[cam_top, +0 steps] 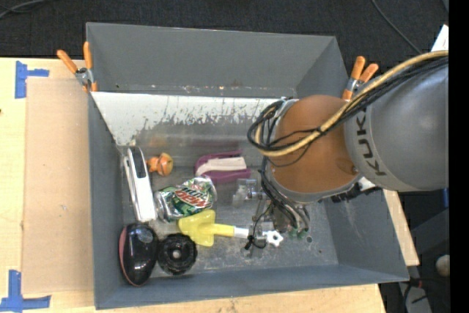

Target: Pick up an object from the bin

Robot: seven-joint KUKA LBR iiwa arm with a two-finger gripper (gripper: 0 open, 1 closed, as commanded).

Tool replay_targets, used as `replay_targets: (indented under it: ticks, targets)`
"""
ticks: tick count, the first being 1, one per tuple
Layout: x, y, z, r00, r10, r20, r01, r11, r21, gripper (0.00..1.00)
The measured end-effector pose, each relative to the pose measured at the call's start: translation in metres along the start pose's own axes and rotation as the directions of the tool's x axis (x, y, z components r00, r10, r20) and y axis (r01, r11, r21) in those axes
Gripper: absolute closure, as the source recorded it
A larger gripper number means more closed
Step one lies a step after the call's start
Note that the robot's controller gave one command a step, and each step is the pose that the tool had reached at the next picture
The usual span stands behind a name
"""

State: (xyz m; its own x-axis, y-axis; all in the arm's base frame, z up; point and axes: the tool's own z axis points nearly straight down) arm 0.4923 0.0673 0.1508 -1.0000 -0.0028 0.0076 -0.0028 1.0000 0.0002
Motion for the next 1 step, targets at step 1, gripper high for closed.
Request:
replay_targets:
  ticks: [1]
  targets:
    - [-0.0015, -0.0004, -0.0022, 1.000, 0.003, 0.005, -0.003, 1.000, 0.000, 0.00]
